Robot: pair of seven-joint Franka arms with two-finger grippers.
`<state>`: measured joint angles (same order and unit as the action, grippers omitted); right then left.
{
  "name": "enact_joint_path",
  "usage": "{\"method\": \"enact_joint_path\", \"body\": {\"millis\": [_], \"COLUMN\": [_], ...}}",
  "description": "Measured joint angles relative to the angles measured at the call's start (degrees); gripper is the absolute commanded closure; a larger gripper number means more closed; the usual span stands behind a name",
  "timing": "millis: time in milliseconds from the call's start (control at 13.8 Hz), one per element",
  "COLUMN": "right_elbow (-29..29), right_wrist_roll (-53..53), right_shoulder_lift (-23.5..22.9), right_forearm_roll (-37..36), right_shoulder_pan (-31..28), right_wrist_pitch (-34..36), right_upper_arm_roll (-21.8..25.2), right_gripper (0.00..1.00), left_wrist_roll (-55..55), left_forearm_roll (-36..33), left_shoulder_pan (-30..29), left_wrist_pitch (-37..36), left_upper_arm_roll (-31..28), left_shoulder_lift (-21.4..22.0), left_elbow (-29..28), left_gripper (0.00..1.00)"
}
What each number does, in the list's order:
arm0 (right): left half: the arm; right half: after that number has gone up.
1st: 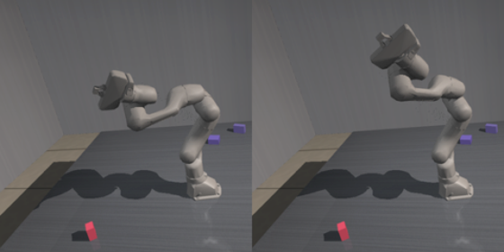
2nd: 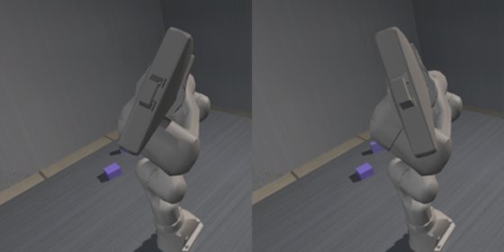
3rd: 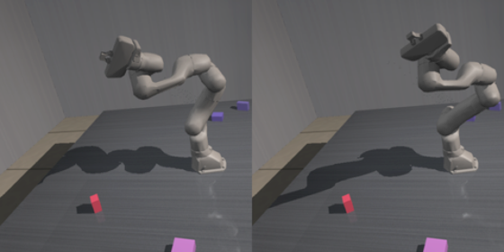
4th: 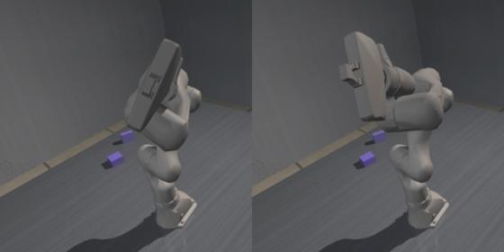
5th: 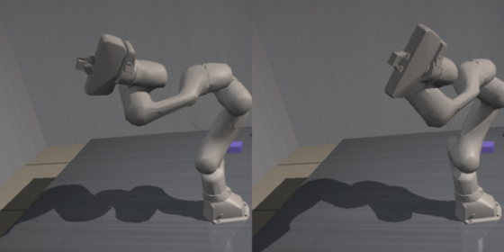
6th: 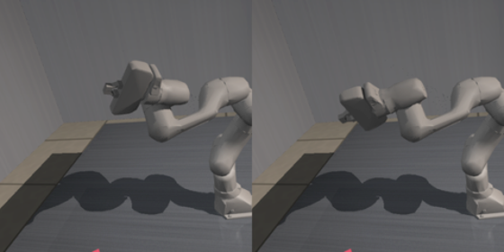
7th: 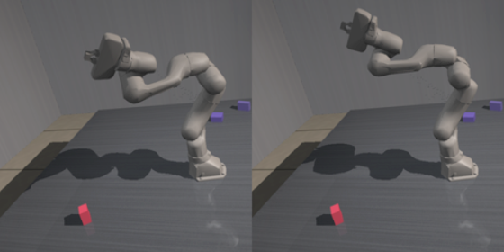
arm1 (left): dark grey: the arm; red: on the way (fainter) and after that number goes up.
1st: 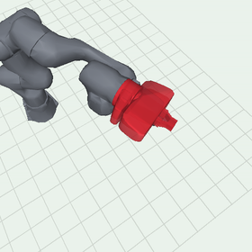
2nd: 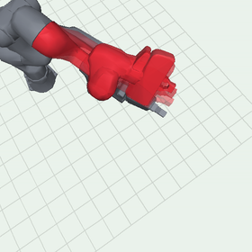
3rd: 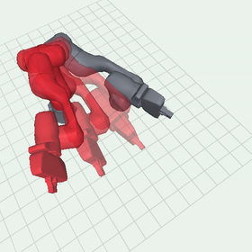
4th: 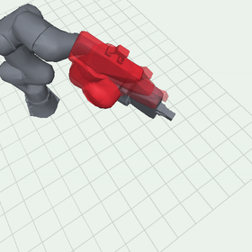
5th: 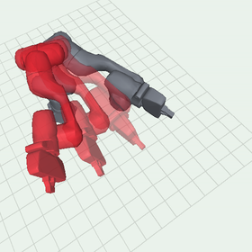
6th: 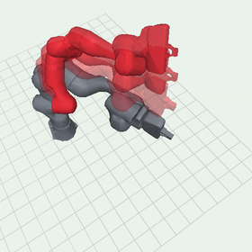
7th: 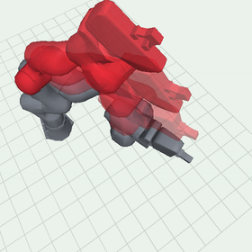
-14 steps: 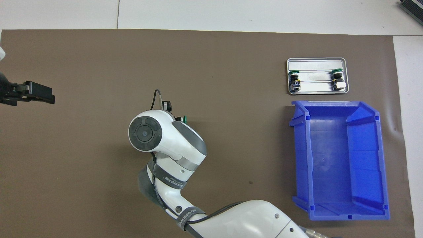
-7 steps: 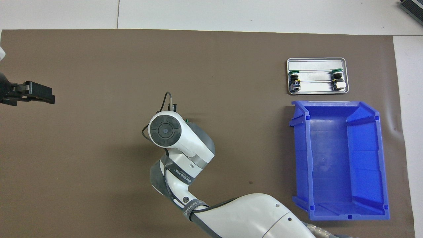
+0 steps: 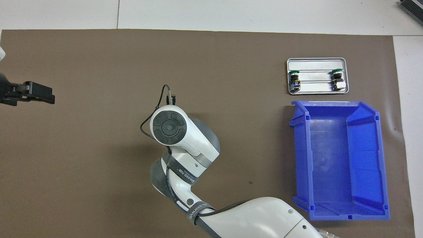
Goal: Place and press button with both arms
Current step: 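Carry the button component to the table center and release it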
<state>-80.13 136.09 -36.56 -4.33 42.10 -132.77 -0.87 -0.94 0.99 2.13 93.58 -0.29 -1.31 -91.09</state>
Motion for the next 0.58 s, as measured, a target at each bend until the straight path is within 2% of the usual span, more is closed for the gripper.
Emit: {"method": "enact_joint_path", "body": {"millis": [145, 582], "right_elbow": [-3.13, -22.89], "right_wrist_roll": [-6.93, -38.87], "right_shoulder_lift": [3.79, 20.89], "right_forearm_roll": [0.07, 2.01], "right_shoulder_pan": [-1.43, -9.38], "right_wrist_pitch": [0.46, 1.37], "right_upper_arm_roll": [0.01, 0.08], "right_gripper": [0.00, 0.00], "left_wrist_roll": [0.00, 0.01], "left_forearm_roll": [0.00, 0.04], "left_shoulder_pan": [0.00, 0.74], "left_wrist_pitch": [0.00, 0.00], "left_upper_arm_roll": [0.00, 1.01], "left_shoulder_lift": [0.00, 0.10], "left_elbow": [0.00, 0.00], "left_gripper": [0.00, 0.00]}}
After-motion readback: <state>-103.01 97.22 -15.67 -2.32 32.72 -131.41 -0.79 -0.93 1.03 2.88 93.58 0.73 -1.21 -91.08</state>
